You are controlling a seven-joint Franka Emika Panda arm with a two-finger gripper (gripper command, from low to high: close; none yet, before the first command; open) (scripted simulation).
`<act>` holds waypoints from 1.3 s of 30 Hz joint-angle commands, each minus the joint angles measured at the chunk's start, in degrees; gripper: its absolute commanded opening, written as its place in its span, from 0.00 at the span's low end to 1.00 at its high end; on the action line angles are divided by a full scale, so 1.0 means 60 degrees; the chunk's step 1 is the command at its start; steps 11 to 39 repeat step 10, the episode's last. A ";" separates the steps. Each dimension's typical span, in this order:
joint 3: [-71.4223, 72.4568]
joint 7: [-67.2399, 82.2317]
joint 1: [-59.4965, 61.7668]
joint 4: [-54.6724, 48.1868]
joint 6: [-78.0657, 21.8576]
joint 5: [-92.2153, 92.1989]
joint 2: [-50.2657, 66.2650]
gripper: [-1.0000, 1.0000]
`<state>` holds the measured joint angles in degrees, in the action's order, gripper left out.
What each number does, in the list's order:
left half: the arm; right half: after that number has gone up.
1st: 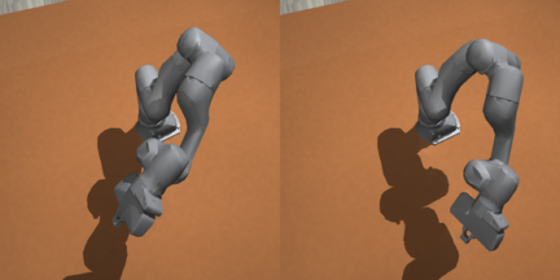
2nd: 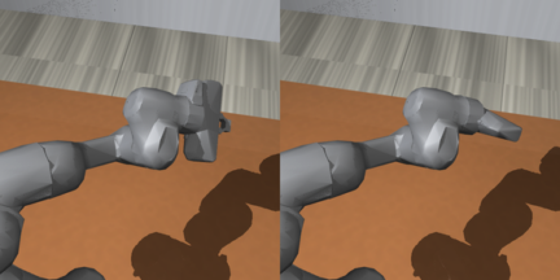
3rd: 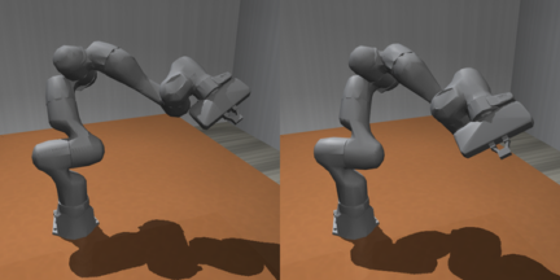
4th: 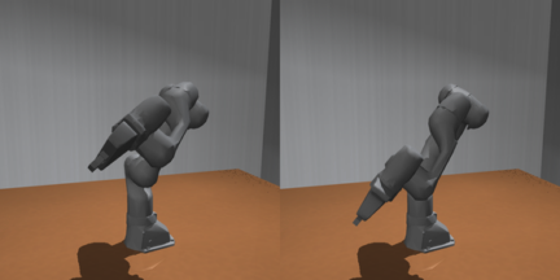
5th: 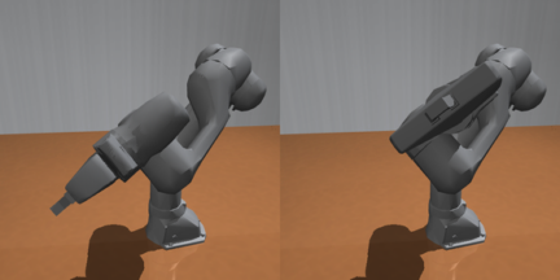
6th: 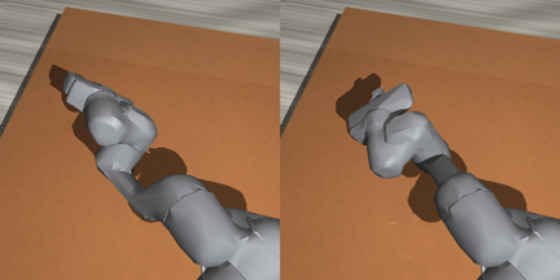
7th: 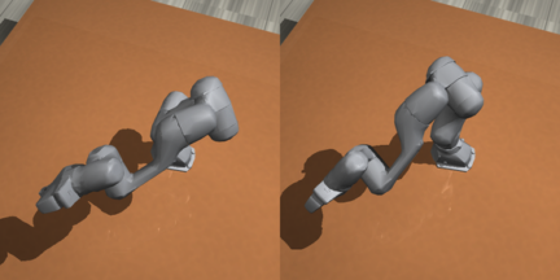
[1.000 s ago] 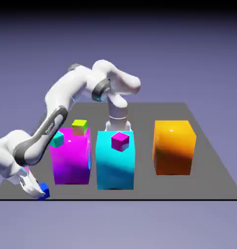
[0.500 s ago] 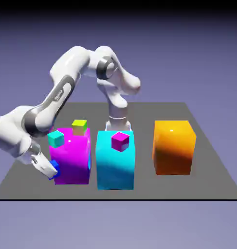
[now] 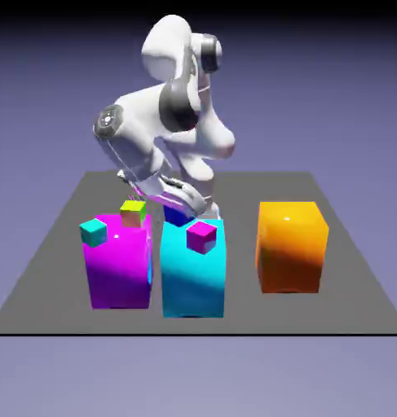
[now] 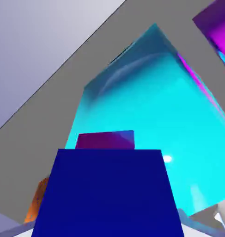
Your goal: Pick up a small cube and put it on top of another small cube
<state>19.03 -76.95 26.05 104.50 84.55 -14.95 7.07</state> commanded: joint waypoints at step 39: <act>0.0083 0.0178 -0.0079 0.1445 0.1302 -0.0105 -0.0149 1.00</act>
